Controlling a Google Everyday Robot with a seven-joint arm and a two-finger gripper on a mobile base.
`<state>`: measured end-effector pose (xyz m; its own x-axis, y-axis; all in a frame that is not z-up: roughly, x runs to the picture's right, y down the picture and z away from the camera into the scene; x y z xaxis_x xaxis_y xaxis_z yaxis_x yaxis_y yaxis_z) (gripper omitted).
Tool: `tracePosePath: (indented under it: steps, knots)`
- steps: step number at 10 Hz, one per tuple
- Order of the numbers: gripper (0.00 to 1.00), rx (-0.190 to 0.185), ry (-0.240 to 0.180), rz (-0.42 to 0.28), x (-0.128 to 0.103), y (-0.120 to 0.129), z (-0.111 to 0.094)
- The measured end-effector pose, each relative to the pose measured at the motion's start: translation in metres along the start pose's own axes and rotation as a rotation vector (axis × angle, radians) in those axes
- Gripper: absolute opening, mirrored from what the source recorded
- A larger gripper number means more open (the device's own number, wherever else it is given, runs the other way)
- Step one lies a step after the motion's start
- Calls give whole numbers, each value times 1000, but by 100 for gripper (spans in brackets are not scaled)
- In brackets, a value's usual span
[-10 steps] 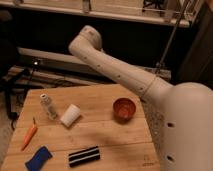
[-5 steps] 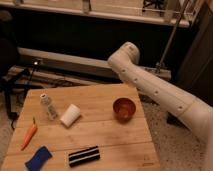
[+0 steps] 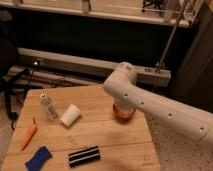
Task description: Move the arm in a circular motion
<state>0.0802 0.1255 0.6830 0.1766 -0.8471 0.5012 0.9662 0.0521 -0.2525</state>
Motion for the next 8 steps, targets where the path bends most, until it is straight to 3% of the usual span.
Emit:
tracePosePath:
  steps: [1, 3, 5, 8]
  knots:
    - [0, -6, -14, -41, -16, -5, 3]
    - [0, -16, -18, -64, -24, -5, 7]
    - [0, 5, -29, -121, -34, -30, 6]
    - [0, 96, -52, -383, -77, -139, -5]
